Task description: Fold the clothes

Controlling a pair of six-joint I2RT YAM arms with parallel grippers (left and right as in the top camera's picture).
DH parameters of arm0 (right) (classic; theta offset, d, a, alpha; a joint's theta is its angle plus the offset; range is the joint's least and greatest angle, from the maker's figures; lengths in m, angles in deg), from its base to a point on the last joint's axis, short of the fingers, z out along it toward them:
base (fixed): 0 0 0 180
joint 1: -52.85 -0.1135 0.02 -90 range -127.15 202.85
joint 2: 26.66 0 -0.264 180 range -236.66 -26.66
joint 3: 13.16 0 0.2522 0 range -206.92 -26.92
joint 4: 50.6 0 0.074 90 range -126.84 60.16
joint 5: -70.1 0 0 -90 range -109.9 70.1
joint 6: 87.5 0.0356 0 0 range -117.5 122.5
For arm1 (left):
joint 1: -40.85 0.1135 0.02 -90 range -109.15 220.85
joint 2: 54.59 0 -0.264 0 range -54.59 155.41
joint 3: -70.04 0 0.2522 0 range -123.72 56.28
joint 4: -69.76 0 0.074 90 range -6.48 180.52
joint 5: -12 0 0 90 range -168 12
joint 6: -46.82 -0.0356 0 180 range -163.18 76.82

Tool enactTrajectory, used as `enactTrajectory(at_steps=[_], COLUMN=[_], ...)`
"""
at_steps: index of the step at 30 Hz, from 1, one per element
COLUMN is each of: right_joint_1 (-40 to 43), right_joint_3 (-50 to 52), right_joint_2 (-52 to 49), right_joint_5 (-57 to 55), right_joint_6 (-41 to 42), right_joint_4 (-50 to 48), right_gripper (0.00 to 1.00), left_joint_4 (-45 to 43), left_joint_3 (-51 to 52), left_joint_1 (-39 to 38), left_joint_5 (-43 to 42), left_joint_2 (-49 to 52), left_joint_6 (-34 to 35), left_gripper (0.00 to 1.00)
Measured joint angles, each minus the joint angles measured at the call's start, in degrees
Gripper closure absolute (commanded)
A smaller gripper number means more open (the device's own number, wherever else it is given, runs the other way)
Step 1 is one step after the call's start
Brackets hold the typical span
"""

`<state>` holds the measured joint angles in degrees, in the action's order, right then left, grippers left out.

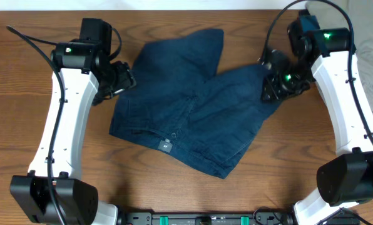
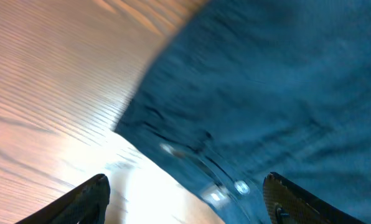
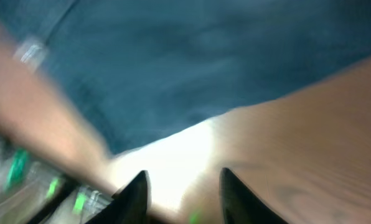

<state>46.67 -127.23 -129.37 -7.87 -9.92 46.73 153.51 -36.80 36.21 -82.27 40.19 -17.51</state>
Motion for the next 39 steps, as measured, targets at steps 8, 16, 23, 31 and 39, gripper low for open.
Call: enactTrajectory(at_steps=[8,16,23,31,39], right_joint_1=[0.02,0.83,3.10,3.43,3.45], right_joint_3=[1.01,7.48,9.79,10.10,10.19], right_joint_2=[0.02,-0.20,-5.18,-12.20,-16.04], right_joint_5=[-9.40,-11.45,-12.09,-12.52,-17.51], right_joint_6=[8.96,10.60,10.56,10.10,9.88], right_joint_4=[-17.05,-29.94,-41.20,-46.60,-48.28], right_gripper=[0.33,0.28,0.25,0.21,0.21], left_joint_4=[-1.29,-12.28,-23.30,-32.83,-41.53], left_joint_3=[6.75,20.41,30.18,37.51,43.15], left_joint_1=[-6.62,-13.81,-19.54,-21.73,-21.73], left_joint_5=[-7.65,-11.17,-12.63,-13.42,-13.88], left_joint_2=[0.00,0.00,0.04,0.04,0.04], left_joint_6=[0.22,4.57,11.50,20.06,25.46], left_gripper=[0.20,0.17,0.15,0.16,0.36])
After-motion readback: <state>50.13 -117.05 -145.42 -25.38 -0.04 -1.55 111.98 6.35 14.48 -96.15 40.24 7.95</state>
